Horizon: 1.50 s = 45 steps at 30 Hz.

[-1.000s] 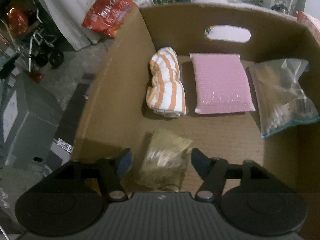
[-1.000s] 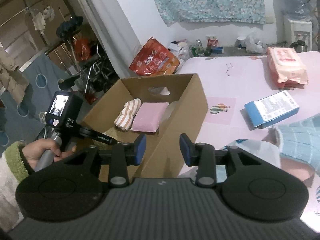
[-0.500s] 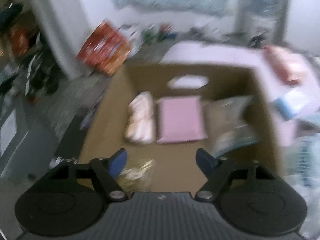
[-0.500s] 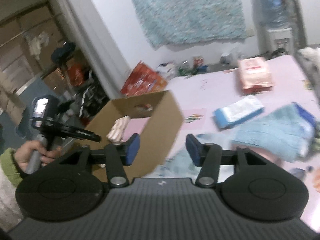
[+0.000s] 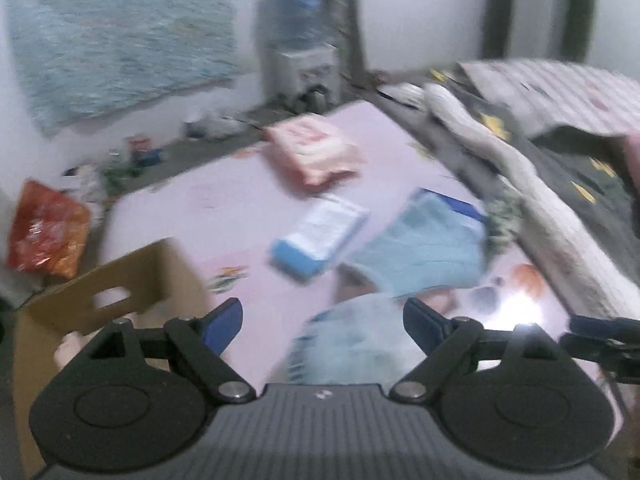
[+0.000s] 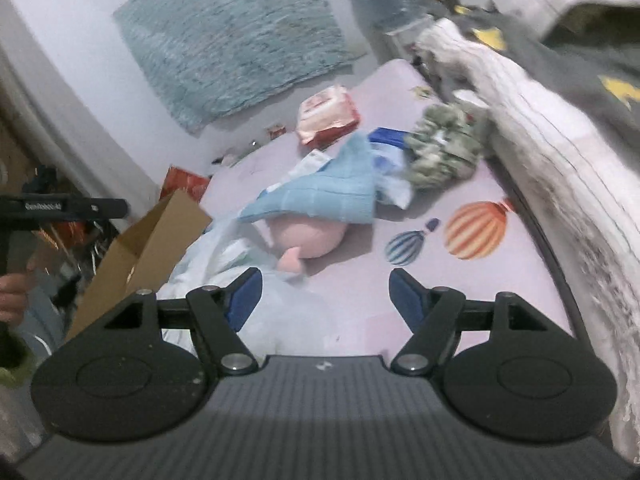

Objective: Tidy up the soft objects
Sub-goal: 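Grasp the blue towel with the left tool while the right tool grasps the green scrunchie, then carry the blue towel and green scrunchie over the cardboard box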

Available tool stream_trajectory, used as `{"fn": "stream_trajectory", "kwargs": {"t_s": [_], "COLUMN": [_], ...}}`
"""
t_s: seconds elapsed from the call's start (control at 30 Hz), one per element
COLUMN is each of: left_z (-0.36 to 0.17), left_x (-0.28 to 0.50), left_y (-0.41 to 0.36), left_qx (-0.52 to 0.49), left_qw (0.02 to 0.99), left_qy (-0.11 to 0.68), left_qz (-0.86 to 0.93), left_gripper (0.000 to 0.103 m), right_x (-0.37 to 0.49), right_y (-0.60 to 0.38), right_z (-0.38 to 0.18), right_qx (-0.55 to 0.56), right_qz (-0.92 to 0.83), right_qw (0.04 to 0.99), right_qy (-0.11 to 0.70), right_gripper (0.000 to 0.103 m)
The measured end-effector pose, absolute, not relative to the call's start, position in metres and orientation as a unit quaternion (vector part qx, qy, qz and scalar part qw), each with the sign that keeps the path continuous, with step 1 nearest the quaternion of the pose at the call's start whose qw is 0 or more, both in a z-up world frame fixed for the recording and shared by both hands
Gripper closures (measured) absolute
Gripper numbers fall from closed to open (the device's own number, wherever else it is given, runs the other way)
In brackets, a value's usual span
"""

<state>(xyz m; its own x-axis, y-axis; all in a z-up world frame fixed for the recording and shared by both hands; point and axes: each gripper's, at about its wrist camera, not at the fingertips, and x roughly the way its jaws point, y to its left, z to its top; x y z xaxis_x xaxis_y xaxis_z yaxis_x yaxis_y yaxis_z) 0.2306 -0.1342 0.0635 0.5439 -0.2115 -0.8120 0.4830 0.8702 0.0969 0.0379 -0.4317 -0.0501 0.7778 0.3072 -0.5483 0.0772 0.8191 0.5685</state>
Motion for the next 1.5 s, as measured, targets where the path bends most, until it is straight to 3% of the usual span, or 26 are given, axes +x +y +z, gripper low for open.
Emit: {"fn": "stream_trajectory", "kwargs": {"t_s": [0.23,0.5,0.7,1.03,1.13,1.2,1.27,1.33,1.5], "left_z": [0.022,-0.043,-0.054,-0.035,-0.033,-0.032,-0.030,-0.026,-0.003], "left_x": [0.277,0.319,0.329,0.327,0.326,0.325,0.324,0.323,0.317], "left_y": [-0.211,-0.275,-0.278,-0.275,-0.275,-0.274,-0.272,-0.269,-0.259], "left_qx": [0.131,0.195,0.195,0.184,0.183,0.184,0.183,0.177,0.153], "left_qw": [0.808,0.771,0.778,0.787,0.790,0.791,0.795,0.800,0.816], "left_qy": [0.518,0.563,0.563,0.549,0.546,0.543,0.539,0.534,0.514], "left_qz": [-0.246,-0.226,-0.200,-0.211,-0.212,-0.214,-0.210,-0.207,-0.217], "left_gripper": [0.010,0.010,0.027,0.080,0.089,0.091,0.093,0.094,0.094], "right_x": [0.053,0.071,0.096,0.179,0.201,0.211,0.215,0.215,0.195], "right_y": [-0.456,-0.470,-0.492,-0.491,-0.490,-0.493,-0.496,-0.499,-0.502], "right_z": [-0.062,-0.059,-0.059,-0.081,-0.093,-0.103,-0.111,-0.114,-0.100], "right_qx": [0.313,0.298,0.298,0.276,0.285,0.302,0.322,0.343,0.358], "right_qz": [0.051,0.037,0.008,-0.031,-0.038,-0.038,-0.033,-0.029,-0.032], "right_qw": [0.898,0.907,0.915,0.918,0.911,0.901,0.893,0.886,0.890], "right_qy": [0.305,0.295,0.270,0.283,0.297,0.310,0.314,0.311,0.279], "right_gripper": [0.033,0.033,0.033,0.034,0.042,0.058,0.080,0.089,0.092]}}
